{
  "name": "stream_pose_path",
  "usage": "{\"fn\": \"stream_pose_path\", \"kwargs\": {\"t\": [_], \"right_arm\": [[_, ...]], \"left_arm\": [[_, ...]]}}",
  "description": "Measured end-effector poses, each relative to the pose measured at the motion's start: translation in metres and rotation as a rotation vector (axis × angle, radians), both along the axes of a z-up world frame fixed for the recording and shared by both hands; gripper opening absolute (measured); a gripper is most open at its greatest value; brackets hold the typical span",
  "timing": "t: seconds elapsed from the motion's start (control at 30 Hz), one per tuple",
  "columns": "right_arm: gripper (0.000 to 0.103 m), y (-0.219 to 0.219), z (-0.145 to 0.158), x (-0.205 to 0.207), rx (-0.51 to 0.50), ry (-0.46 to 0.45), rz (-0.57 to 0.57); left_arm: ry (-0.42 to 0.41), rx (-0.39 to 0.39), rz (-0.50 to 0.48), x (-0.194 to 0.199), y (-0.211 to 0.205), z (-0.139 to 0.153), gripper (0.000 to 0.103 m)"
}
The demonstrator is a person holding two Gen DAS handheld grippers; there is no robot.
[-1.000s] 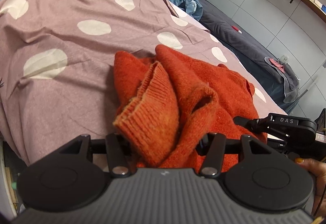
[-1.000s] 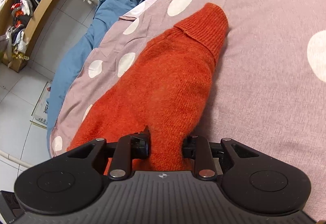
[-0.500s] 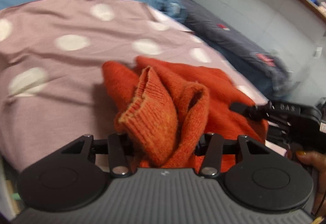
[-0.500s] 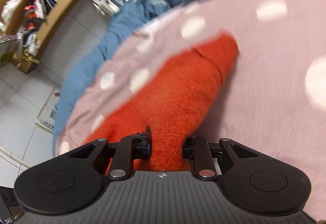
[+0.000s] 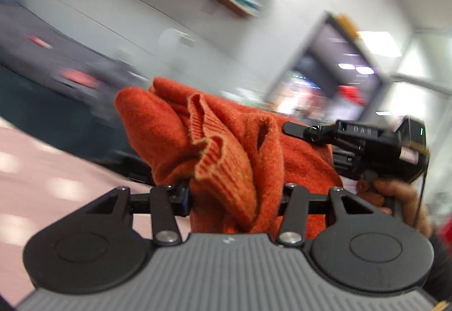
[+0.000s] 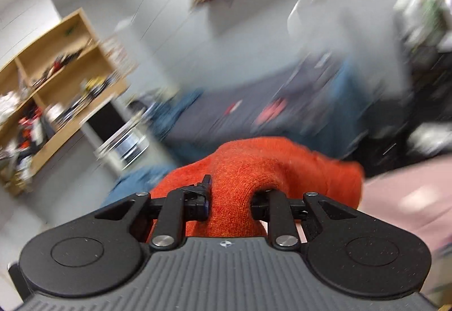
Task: Fold small clothes
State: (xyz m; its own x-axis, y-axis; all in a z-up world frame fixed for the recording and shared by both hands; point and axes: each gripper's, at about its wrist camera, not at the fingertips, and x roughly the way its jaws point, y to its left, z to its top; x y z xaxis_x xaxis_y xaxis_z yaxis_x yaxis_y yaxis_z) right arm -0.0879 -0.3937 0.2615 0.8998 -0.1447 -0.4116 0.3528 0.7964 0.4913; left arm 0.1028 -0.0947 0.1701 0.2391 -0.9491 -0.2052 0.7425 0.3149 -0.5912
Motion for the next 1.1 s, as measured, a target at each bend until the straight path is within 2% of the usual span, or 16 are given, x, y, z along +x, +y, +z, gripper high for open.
{"fn": "stream_pose_path", "kwargs": {"t": [0.07, 0.13, 0.2, 0.3, 0.4, 0.53, 0.6, 0.67, 0.73, 0.77, 0.83, 0.87, 0.9, 1.0, 1.03, 1.1], "right_arm": [[0.037, -0.033, 0.029, -0.056, -0.025, 0.018, -0.103], [0.038, -0.066, 0.037, -0.106, 0.001, 0.034, -0.163], [0.038, -0.095, 0.032, -0.147, 0.059, 0.098, -0.228], [0.039, -0.132, -0.003, -0.188, 0.121, 0.226, -0.323], [0.041, -0.151, -0.053, -0.201, 0.167, 0.324, -0.369], [0.043, -0.167, -0.084, -0.221, 0.3, 0.155, -0.363], [0.043, -0.166, -0.088, -0.222, 0.338, 0.116, -0.364], [0.05, -0.167, -0.084, -0.225, 0.321, 0.101, -0.368], [0.056, -0.162, -0.074, -0.219, 0.257, 0.114, -0.392], [0.069, -0.157, -0.067, -0.222, 0.195, 0.135, -0.401], [0.083, -0.139, -0.053, -0.22, 0.019, 0.191, -0.43], [0.085, -0.126, -0.046, -0.216, -0.093, 0.228, -0.436], [0.085, -0.114, -0.041, -0.212, -0.21, 0.259, -0.444], [0.082, -0.067, -0.03, -0.203, -0.538, 0.326, -0.446], [0.079, -0.052, -0.03, -0.203, -0.614, 0.326, -0.416], [0.068, -0.027, -0.031, -0.202, -0.676, 0.312, -0.327]], "left_arm": [[0.035, -0.049, -0.109, -0.025, -0.051, 0.022, 0.047], [0.05, -0.059, -0.179, -0.056, -0.098, 0.034, 0.049], [0.068, 0.013, -0.236, -0.087, -0.139, 0.032, 0.049], [0.175, 0.122, -0.342, -0.127, -0.182, -0.005, 0.049], [0.245, 0.186, -0.337, -0.153, -0.195, -0.049, 0.051], [0.277, 0.172, -0.325, -0.16, -0.188, -0.068, 0.06], [0.234, 0.187, -0.315, -0.158, -0.182, -0.067, 0.064], [0.22, 0.199, -0.314, -0.149, -0.182, -0.067, 0.069], [0.196, 0.218, -0.322, -0.149, -0.184, -0.065, 0.078], [0.168, 0.234, -0.321, -0.15, -0.188, -0.06, 0.08], [0.095, 0.262, -0.311, -0.156, -0.191, -0.052, 0.092], [0.055, 0.282, -0.298, -0.16, -0.191, -0.049, 0.097], [0.015, 0.304, -0.276, -0.164, -0.191, -0.045, 0.103], [-0.063, 0.323, -0.256, -0.173, -0.186, -0.034, 0.103], [-0.07, 0.328, -0.252, -0.174, -0.184, -0.031, 0.103], [-0.083, 0.333, -0.242, -0.175, -0.178, -0.026, 0.103]]}}
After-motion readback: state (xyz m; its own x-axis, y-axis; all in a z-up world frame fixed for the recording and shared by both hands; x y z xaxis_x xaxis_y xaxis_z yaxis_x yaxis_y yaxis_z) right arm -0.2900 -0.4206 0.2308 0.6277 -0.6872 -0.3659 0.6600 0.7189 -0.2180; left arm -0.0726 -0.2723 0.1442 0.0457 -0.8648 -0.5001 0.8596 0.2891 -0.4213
